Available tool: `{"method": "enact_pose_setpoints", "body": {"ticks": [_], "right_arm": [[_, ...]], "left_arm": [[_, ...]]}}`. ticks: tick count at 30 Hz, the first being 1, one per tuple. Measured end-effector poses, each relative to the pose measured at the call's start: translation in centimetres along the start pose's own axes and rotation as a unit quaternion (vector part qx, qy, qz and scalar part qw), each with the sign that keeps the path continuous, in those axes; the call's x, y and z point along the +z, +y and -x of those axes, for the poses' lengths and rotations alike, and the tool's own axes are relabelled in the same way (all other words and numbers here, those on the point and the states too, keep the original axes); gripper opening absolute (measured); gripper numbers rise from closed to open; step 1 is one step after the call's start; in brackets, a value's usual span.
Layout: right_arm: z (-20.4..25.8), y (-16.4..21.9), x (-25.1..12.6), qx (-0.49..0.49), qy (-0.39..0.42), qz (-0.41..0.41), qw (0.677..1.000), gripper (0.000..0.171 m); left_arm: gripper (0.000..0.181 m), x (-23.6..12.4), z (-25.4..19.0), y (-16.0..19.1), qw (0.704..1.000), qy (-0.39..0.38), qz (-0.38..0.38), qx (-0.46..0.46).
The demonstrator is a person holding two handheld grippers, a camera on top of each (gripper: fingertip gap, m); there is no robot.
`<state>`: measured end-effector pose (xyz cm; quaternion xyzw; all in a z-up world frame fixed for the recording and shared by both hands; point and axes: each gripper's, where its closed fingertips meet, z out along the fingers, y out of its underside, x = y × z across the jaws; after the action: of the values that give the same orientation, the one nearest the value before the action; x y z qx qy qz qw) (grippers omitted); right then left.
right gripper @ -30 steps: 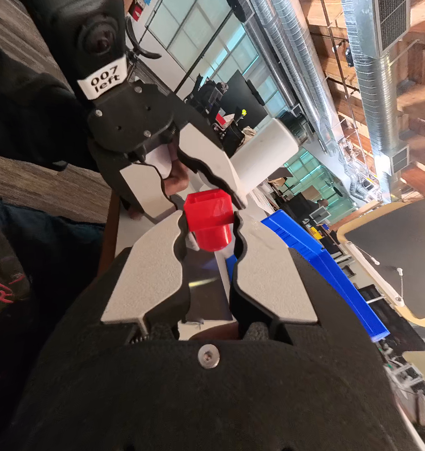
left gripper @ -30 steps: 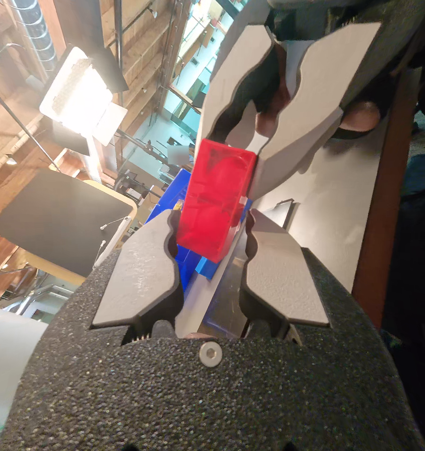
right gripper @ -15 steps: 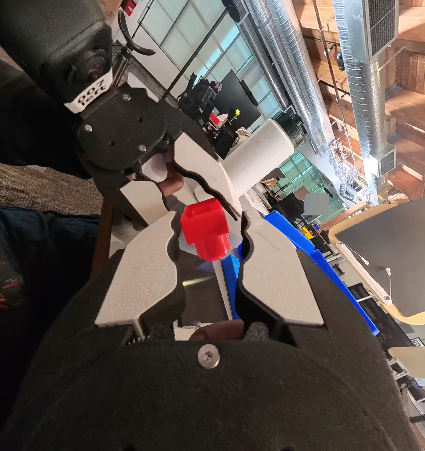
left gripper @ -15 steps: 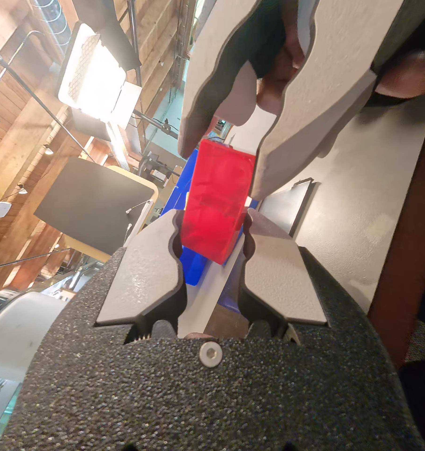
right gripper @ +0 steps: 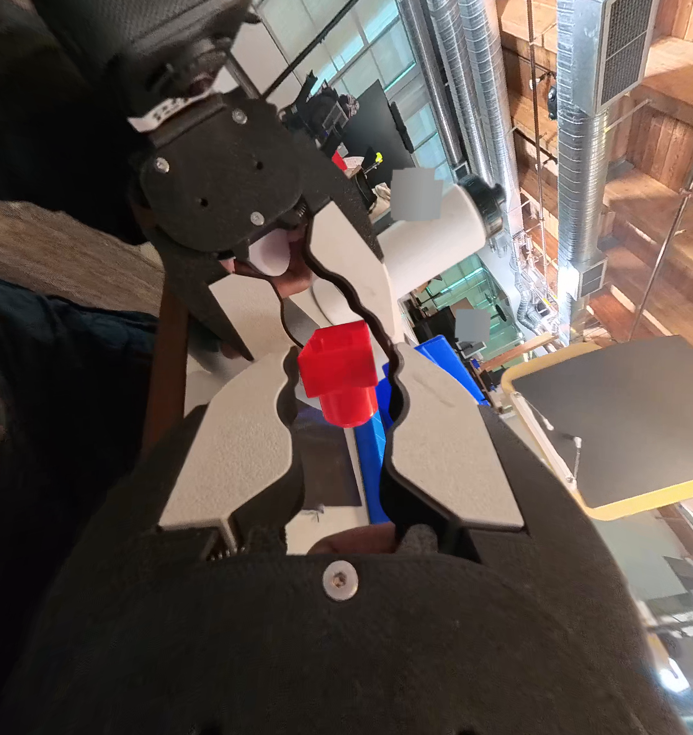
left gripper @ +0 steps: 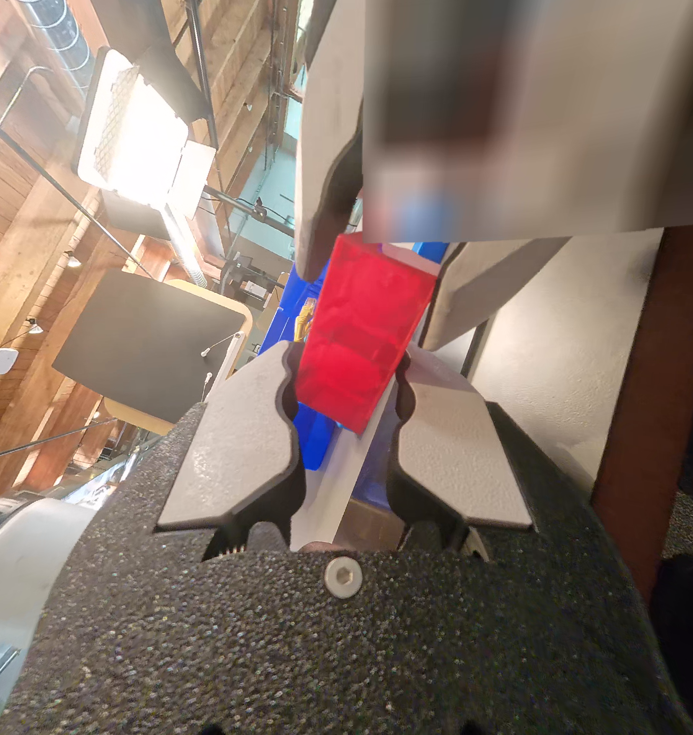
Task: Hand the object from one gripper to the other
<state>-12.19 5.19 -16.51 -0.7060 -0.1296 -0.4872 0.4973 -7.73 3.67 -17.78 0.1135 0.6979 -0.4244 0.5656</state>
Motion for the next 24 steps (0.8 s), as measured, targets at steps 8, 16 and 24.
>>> {"method": "enact_pose_setpoints", "body": {"ticks": [8, 16, 24], "right_arm": [[0.0, 1.1, 0.5, -0.034, 0.019, 0.038, 0.999, 0.038], [-0.5, 1.7, 1.0, -0.047, 0.038, 0.053, 0.997, 0.038], [-0.5, 1.6, 1.0, -0.06, 0.043, 0.051, 0.996, 0.039]], "left_arm": [[0.048, 0.2, 0.0, -0.2, 1.0, -0.005, -0.003, 0.004], [0.048, 0.7, 0.5, 0.7, 0.999, -0.02, 0.026, 0.001], [0.048, 0.6, 0.7, 0.6, 0.999, -0.031, 0.024, 0.008]]}}
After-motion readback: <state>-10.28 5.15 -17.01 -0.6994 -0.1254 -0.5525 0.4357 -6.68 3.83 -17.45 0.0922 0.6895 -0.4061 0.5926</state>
